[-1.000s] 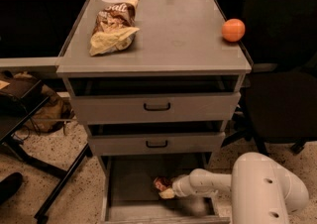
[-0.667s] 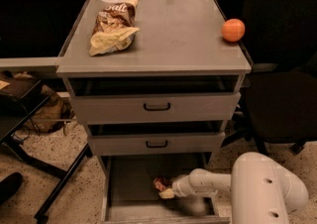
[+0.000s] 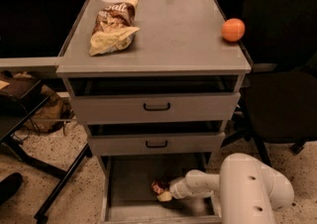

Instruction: Place coke can into bottom drawer

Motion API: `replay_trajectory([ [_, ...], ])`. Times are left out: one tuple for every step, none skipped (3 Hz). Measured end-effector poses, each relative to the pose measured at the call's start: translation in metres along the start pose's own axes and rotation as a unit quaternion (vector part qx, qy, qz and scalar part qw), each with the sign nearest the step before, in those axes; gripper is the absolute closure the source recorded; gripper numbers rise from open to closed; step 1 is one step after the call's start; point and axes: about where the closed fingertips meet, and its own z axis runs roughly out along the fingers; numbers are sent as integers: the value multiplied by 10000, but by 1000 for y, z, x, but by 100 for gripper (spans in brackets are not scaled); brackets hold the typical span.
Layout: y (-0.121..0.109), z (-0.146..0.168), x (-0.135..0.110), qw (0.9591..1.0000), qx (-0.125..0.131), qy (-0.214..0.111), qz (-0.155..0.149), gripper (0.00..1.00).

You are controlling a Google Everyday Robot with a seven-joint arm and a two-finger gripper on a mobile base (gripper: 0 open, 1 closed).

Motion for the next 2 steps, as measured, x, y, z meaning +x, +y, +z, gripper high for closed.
replay_trajectory([
  [0,-1,-1,10000,0,0,0,81],
  [0,-1,-1,10000,0,0,0,58],
])
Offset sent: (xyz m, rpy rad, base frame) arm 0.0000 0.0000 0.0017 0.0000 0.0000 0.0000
